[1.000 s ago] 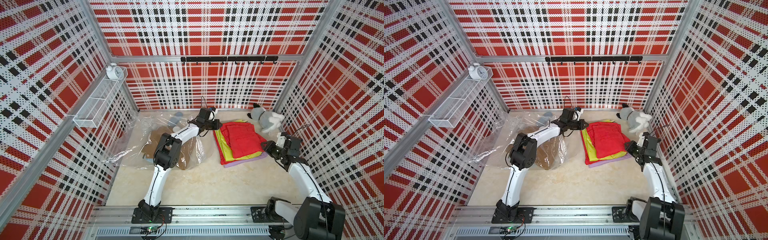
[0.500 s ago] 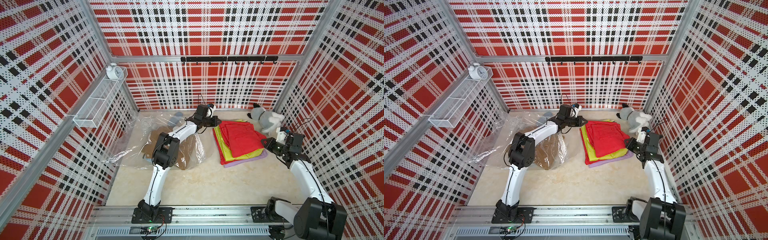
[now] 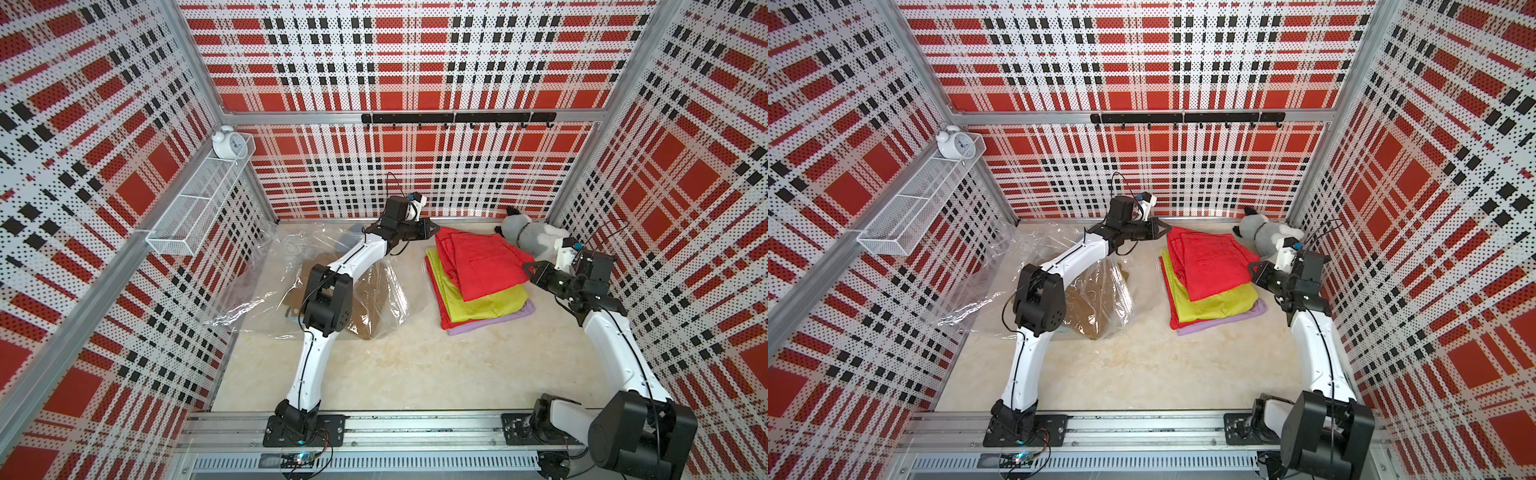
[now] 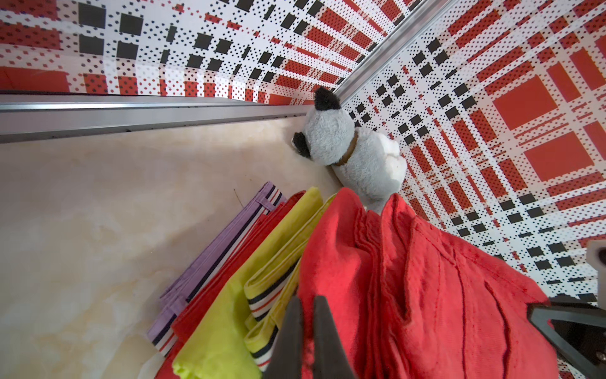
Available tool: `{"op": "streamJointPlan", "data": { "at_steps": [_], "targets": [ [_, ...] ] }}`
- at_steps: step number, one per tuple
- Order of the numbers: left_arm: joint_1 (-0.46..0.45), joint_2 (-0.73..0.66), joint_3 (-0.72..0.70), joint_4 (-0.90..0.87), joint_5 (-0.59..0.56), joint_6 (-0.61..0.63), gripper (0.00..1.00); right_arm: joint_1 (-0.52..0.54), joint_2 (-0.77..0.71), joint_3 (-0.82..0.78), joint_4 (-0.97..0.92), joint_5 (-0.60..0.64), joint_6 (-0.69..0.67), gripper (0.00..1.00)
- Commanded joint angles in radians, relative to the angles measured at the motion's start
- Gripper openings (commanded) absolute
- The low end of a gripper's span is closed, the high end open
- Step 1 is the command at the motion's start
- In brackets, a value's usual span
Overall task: Take the trousers out of the vacuum bag
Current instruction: Place the trousers at the center of the board.
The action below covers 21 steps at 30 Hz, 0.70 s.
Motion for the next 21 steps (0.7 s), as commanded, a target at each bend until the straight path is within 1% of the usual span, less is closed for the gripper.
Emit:
{"op": "streamJointPlan", "data": {
  "at_steps": [1,7,11,12,13,14,15,17,21],
  "targets": [
    [0.046,0.028,0.036,0.028,-0.025,0.002,0.02,0.009,0.005,-0.056,0.016,0.009,-0.001,0.09],
    [0.064,0.063,0.057,0.015,0.013,0.005,0.02,0.014,-0.010,-0.177,0.002,0.035,0.028,0.12],
    [0.062,0.072,0.047,0.011,0.036,0.018,0.02,0.016,-0.021,-0.221,-0.022,0.067,0.028,0.18],
    [0.060,0.073,0.042,0.009,0.041,0.021,0.02,0.015,-0.021,-0.228,-0.022,0.073,0.028,0.22],
    [0.058,0.075,0.035,0.008,0.046,0.026,0.02,0.015,-0.017,-0.232,-0.024,0.076,0.032,0.31],
    [0.057,0.075,0.030,0.006,0.049,0.031,0.03,0.016,-0.011,-0.233,-0.028,0.078,0.033,0.42],
    [0.055,0.075,0.024,0.002,0.049,0.037,0.04,0.016,-0.002,-0.230,-0.037,0.081,0.031,0.51],
    [0.053,0.075,0.015,-0.008,0.045,0.049,0.04,0.016,0.015,-0.217,-0.060,0.100,0.022,0.56],
    [0.054,0.073,0.010,-0.038,0.021,0.074,0.05,0.016,0.009,-0.189,-0.074,0.135,0.013,0.60]
  ]
}}
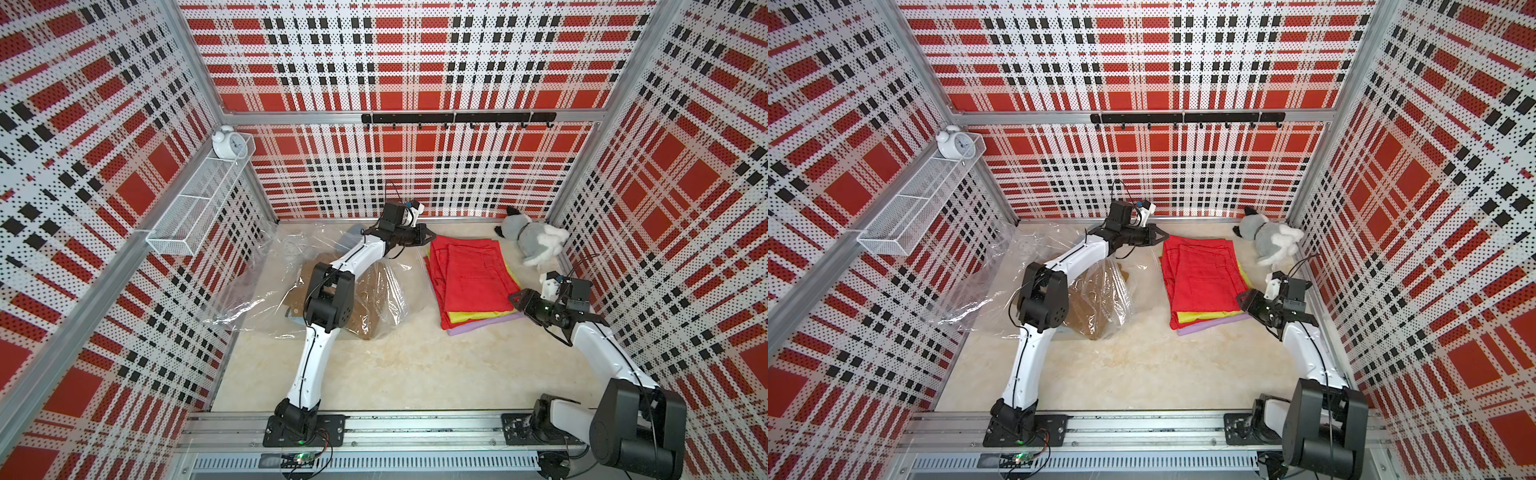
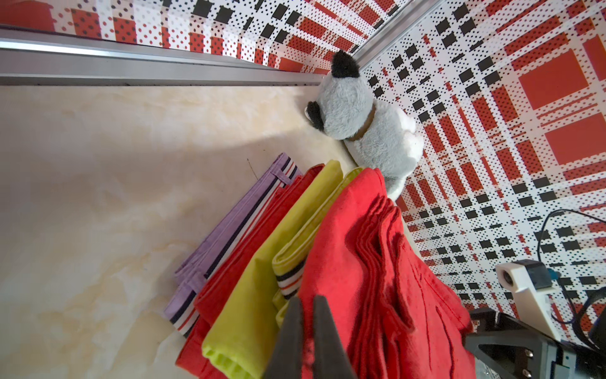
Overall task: Take the trousers out of the vacuum bag
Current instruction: Place the trousers at the center of the board.
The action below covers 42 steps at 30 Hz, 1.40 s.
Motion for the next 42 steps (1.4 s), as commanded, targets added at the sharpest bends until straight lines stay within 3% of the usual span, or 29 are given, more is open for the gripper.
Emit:
{"op": "streamJointPlan", "data": {
  "at_steps": [1,11,15,23,28,30,32,34,36,42],
  "targets": [
    [0.029,0.010,-0.003,0.002,-0.058,0.048,0.05,-0.002,-0.006,0.042,-0.024,0.048,-0.013,0.60],
    [0.024,0.007,0.007,-0.061,-0.124,0.119,0.07,-0.002,0.036,0.120,-0.003,0.046,-0.018,0.61],
    [0.018,-0.002,0.002,-0.086,-0.146,0.150,0.08,-0.001,0.067,0.130,-0.005,0.035,-0.015,0.46],
    [0.007,-0.001,-0.011,-0.099,-0.180,0.177,0.11,0.007,0.102,0.116,-0.041,0.052,-0.045,0.39],
    [0.002,-0.002,-0.011,-0.104,-0.187,0.183,0.13,0.009,0.125,0.132,-0.055,0.082,-0.056,0.19],
    [0.000,-0.003,-0.012,-0.105,-0.192,0.187,0.13,0.008,0.127,0.144,-0.055,0.083,-0.056,0.17],
    [0.000,-0.004,-0.012,-0.104,-0.193,0.190,0.13,0.009,0.130,0.159,-0.058,0.082,-0.056,0.20],
    [-0.002,-0.004,-0.011,-0.106,-0.192,0.193,0.13,0.009,0.135,0.175,-0.066,0.079,-0.058,0.41],
    [-0.004,-0.004,-0.010,-0.105,-0.193,0.195,0.14,0.009,0.137,0.188,-0.074,0.075,-0.062,0.55],
    [-0.011,-0.003,-0.012,-0.105,-0.195,0.203,0.16,0.007,0.150,0.186,-0.057,0.026,-0.057,0.57]
  ]
}}
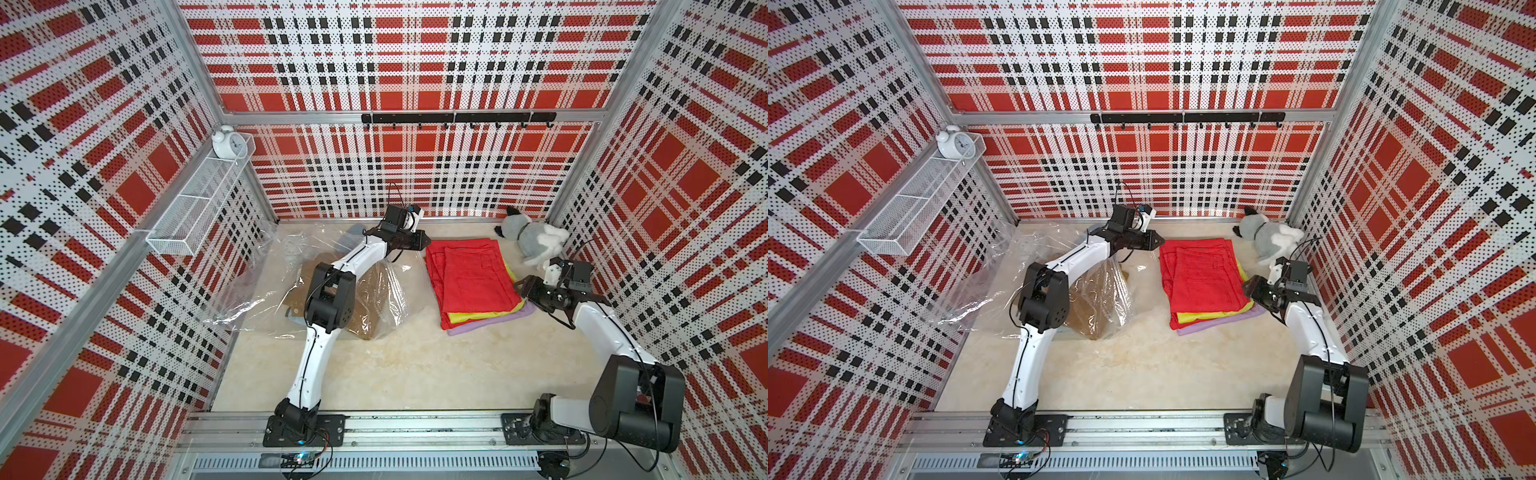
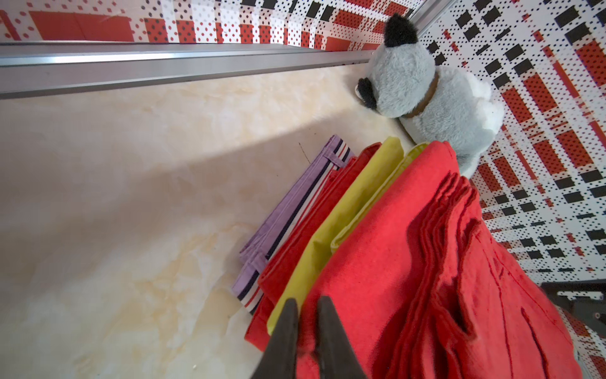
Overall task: Take the trousers out of the vacuum bag
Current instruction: Place the trousers at the center of the board.
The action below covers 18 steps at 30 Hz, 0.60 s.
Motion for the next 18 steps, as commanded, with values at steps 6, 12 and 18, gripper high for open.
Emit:
{"op": "streamJointPlan", "data": {
  "at_steps": [6,12,18],
  "targets": [
    [-0.002,-0.004,-0.008,0.003,-0.032,0.027,0.16,0.032,0.039,-0.001,0.013,-0.063,-0.013,0.53],
    [-0.007,-0.005,-0.009,0.002,-0.033,0.030,0.16,0.047,0.093,-0.007,0.023,-0.067,-0.023,0.33],
    [-0.014,-0.013,-0.014,0.003,-0.025,0.034,0.15,0.047,0.062,0.009,0.004,-0.022,-0.035,0.00]
  ]
}}
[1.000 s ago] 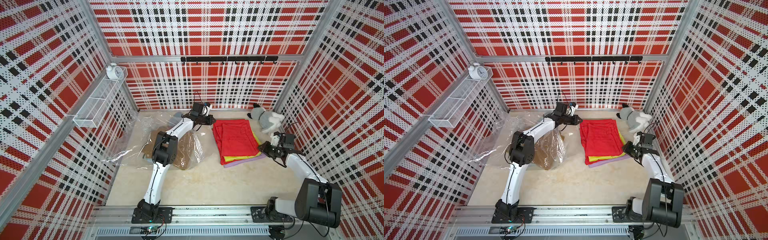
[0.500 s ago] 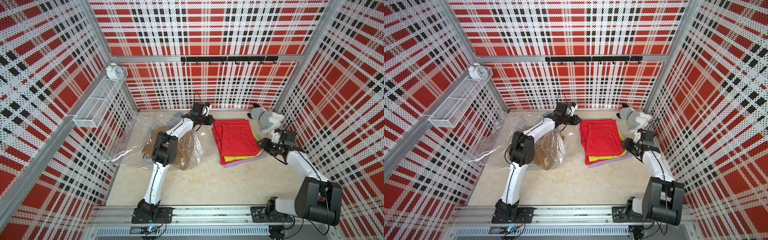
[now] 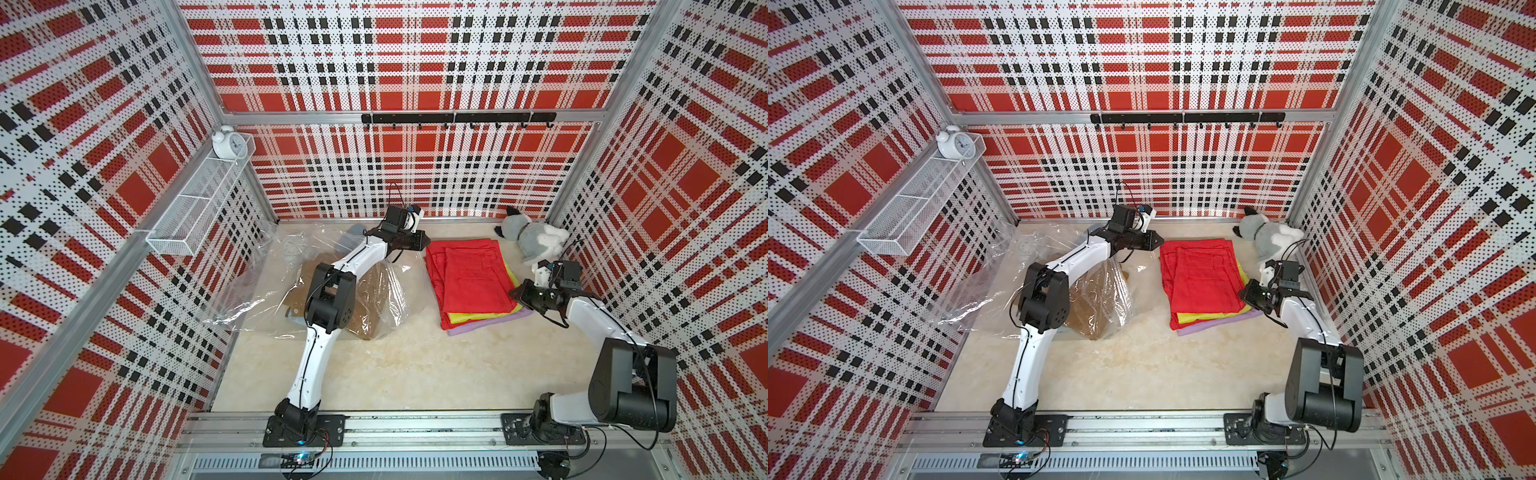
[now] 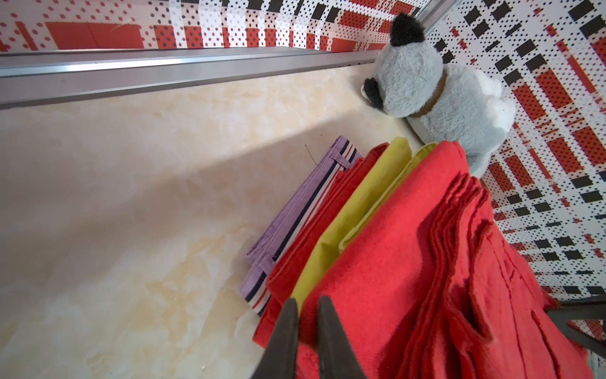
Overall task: Take the trousers out of the vacuum bag
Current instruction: Place the trousers at the center of the board.
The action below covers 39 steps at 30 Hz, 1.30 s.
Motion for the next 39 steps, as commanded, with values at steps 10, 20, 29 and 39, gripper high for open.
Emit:
{"op": "streamJointPlan", "data": {
  "at_steps": [10,20,29,39],
  "targets": [
    [-0.026,-0.026,0.001,0.003,-0.001,0.042,0.10,0.008,-0.092,0.127,-0.113,0.104,-0.045,0.00],
    [-0.042,-0.047,-0.008,0.004,-0.023,0.070,0.08,0.008,-0.114,0.143,-0.158,0.153,-0.061,0.00],
    [-0.053,-0.081,-0.018,0.015,-0.052,0.086,0.04,0.008,-0.143,0.146,-0.177,0.199,-0.061,0.00],
    [-0.053,-0.107,-0.074,0.035,-0.058,0.087,0.06,0.008,-0.112,0.107,-0.169,0.208,-0.053,0.00]
  ]
}}
